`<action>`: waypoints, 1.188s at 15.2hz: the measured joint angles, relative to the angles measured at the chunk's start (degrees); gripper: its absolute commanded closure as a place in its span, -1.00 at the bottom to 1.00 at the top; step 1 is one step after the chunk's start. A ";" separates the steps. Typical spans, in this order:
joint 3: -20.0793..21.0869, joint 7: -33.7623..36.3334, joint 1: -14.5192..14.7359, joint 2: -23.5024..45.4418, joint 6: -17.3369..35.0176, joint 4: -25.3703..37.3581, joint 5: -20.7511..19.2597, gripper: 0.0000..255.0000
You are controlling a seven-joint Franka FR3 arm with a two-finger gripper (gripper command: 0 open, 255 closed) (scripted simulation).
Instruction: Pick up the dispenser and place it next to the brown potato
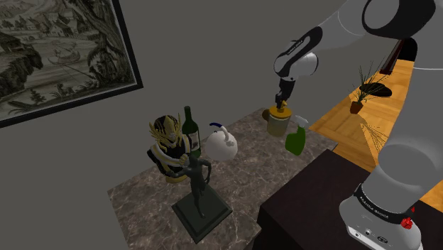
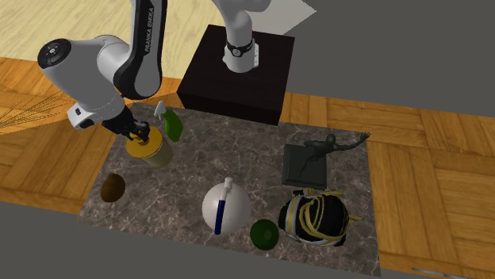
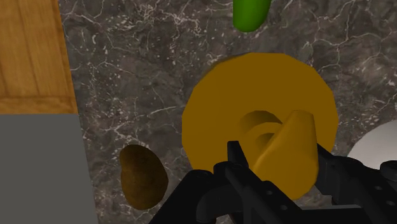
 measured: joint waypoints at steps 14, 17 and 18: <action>1.31 -1.79 -0.93 6.38 7.15 -0.89 2.45 1.00; 1.32 -1.80 -0.94 6.41 7.19 -0.89 2.46 1.00; 1.32 -1.81 -0.94 6.42 7.19 -0.89 2.46 -1.00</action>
